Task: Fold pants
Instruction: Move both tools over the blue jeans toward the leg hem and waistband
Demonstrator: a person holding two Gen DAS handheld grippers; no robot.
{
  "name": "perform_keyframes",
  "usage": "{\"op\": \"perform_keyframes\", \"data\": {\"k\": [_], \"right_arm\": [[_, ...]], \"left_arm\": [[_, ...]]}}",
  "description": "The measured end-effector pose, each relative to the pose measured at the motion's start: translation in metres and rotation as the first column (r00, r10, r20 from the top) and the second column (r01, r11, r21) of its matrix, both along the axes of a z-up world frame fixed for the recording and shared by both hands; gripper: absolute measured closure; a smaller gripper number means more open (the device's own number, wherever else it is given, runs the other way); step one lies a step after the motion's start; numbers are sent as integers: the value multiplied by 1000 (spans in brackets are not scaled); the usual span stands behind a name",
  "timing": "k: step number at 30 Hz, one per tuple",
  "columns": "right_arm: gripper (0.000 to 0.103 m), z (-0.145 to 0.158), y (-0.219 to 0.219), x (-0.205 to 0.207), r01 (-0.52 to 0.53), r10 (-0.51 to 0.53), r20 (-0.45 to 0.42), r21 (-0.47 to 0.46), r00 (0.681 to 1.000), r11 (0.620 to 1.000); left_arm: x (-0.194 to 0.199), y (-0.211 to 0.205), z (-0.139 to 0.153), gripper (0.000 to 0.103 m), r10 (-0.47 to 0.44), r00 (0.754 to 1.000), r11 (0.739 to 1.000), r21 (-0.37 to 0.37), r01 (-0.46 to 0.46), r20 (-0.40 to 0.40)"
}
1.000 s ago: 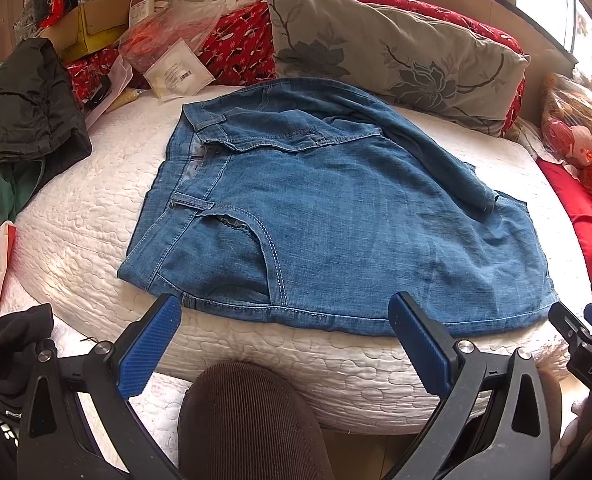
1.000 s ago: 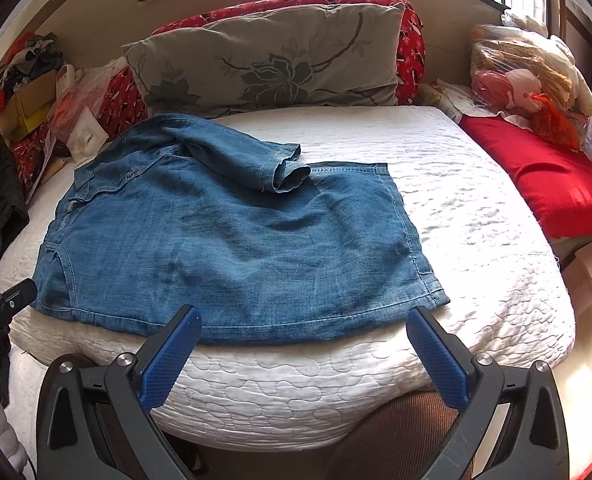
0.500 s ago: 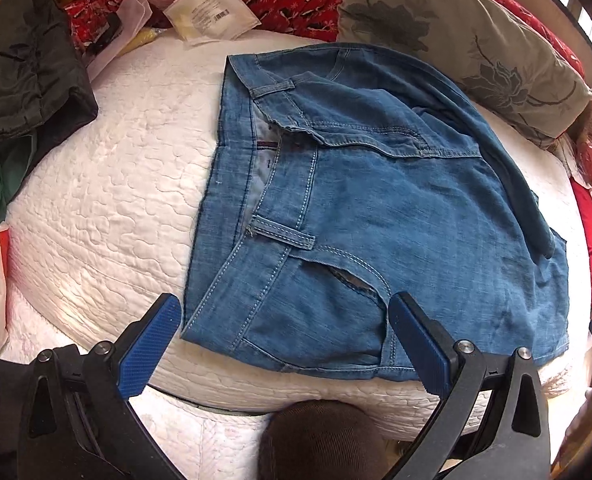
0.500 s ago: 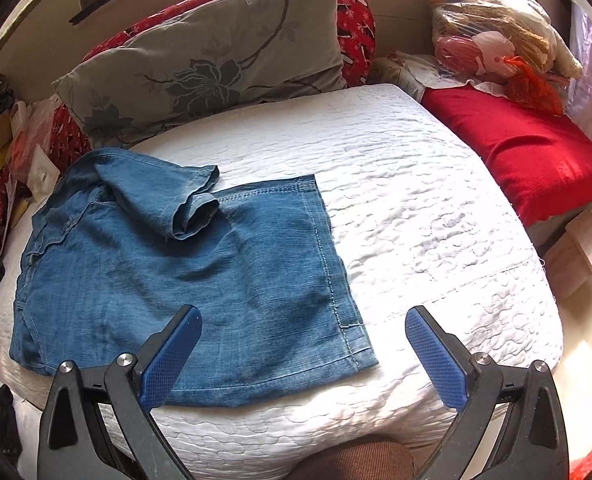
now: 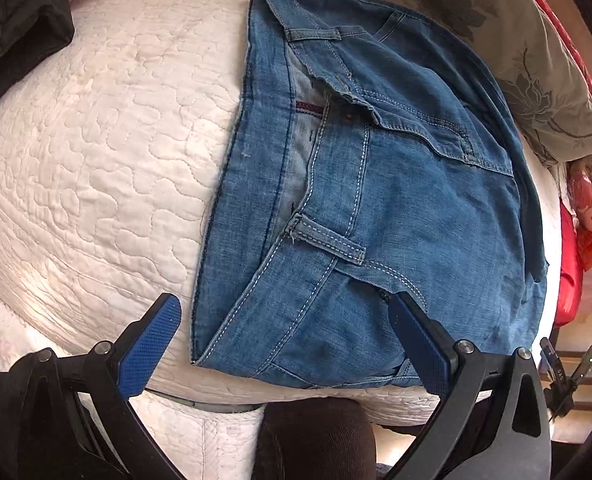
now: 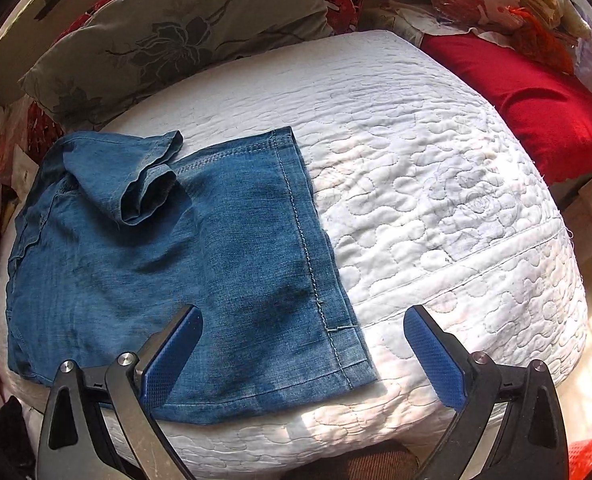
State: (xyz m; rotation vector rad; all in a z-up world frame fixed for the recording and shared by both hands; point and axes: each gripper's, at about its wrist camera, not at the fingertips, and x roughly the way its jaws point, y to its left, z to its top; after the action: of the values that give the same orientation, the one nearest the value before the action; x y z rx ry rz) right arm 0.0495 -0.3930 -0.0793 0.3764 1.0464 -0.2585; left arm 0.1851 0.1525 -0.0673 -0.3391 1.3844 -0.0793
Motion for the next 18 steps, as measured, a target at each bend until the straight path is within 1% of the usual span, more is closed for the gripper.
{"op": "perform_keyframes", "data": {"k": [2,4,6,8,9,10,11,13,15,17,18], "right_arm": [[2,-2,-4,-6,12,-12,-8,27,1000,1000],[2,-5,-6,-12,22,-22,-17,42,1000,999],[2,-8,-6,-16,28,-27,-25,46,999,999],[2,-11,-6,-15,34,-32,-34,53,999,998],[2,-12,-5,-15,38,-36,-37,57,999,998],[2,-12,-5,-16,40,-38,-38,61,999,997],[2,-12,-4,-16,41,-39,-37,62,999,997],[2,-9,-2,-17,40,-39,-29,56,999,998],[2,-7,1,-16,35,-34,-28,44,999,998],[2,-7,2,-15,32,-31,-31,33,999,999],[2,-8,3,-15,35,-34,-32,33,999,999]], "left_arm": [[-10,9,-6,0,30,999,997,-77,-32,-21],[-18,16,-14,0,59,997,987,-144,-65,-49],[-22,19,-20,0,76,995,983,-163,-86,-68],[-20,20,-21,0,83,994,985,-144,-93,-72],[-17,19,-19,0,80,994,985,-146,-90,-73],[-11,18,-22,0,76,995,987,-135,-85,-69],[-7,15,-19,0,66,996,989,-127,-73,-58],[4,9,-7,0,15,1000,993,-113,-18,-24],[18,-1,2,0,-60,998,994,-89,59,-3],[35,-11,3,0,-113,994,993,-46,113,-4],[43,-15,1,0,-125,992,992,-28,125,-11]]}}
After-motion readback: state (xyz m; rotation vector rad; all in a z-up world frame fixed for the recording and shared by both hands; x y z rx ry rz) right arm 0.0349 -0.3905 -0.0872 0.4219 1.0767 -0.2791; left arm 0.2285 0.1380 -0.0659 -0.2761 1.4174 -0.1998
